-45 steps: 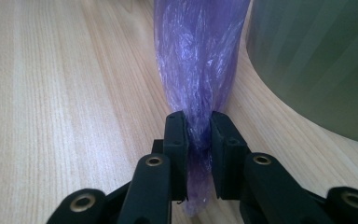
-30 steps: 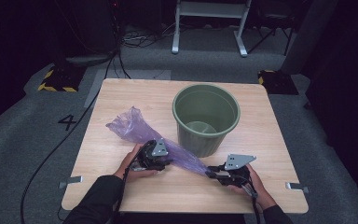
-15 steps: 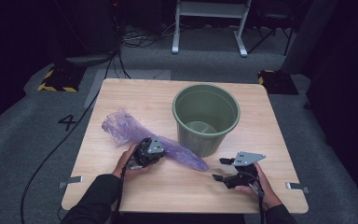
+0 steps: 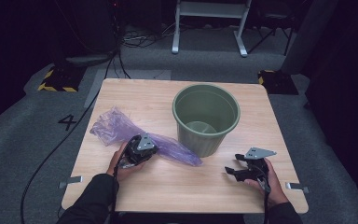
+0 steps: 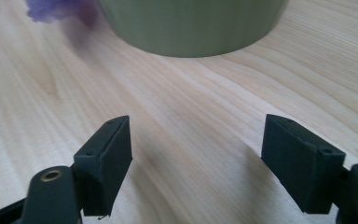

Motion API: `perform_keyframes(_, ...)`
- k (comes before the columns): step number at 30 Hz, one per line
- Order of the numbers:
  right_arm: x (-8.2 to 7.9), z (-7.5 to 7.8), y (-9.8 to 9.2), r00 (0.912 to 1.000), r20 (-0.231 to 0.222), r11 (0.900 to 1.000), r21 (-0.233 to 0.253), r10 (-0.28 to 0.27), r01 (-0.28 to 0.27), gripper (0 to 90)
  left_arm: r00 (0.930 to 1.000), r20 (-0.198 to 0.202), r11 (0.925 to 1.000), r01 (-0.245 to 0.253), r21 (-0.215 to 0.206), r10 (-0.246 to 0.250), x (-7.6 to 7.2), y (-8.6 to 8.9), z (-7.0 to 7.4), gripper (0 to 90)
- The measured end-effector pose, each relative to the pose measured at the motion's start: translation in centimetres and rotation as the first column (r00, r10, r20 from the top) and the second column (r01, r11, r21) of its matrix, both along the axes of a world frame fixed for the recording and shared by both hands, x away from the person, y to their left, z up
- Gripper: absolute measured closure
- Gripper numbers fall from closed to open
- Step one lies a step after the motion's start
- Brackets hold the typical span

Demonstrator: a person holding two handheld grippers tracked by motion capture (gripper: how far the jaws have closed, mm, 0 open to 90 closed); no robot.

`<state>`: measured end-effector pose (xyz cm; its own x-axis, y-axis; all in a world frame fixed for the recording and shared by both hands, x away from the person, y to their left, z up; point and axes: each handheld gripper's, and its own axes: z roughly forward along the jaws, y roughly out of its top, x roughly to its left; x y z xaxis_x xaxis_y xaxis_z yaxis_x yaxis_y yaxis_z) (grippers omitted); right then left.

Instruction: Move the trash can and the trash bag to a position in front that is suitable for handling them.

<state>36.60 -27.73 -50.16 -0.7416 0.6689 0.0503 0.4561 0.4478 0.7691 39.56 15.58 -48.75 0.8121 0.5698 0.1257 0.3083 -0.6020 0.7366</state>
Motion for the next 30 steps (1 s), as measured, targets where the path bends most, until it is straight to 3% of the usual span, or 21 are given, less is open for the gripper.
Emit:
perform_keyframes(6,0.8,-0.1,-0.4,0.9954,0.019,0.995,-0.038,-0.094,0.095,25.9,0.9997,0.014,0.9996,-0.019,-0.021,0.020,-0.2,1.0,0.3,89.0)
perform_keyframes(13,1.1,-0.2,-0.2,0.9952,0.017,0.994,-0.057,-0.096,0.097,25.3,0.9983,0.025,0.9978,-0.052,-0.041,0.053,-0.3,1.7,0.6,89.2)
perform_keyframes(21,1.1,-0.2,-0.1,0.9954,0.018,0.994,-0.058,-0.095,0.095,25.9,0.9975,0.036,0.9971,-0.058,-0.050,0.060,-0.3,1.8,0.9,89.4)
perform_keyframes(25,1.0,-0.2,-0.1,0.9960,0.019,0.995,-0.056,-0.087,0.088,26.7,0.9970,0.042,0.9945,-0.062,-0.085,0.065,-0.2,2.1,1.3,89.4)
perform_keyframes(30,1.1,-0.2,-0.1,0.9959,0.019,0.994,-0.056,-0.089,0.089,26.4,0.9969,0.042,0.9936,-0.063,-0.094,0.067,-0.1,2.2,1.5,89.5)
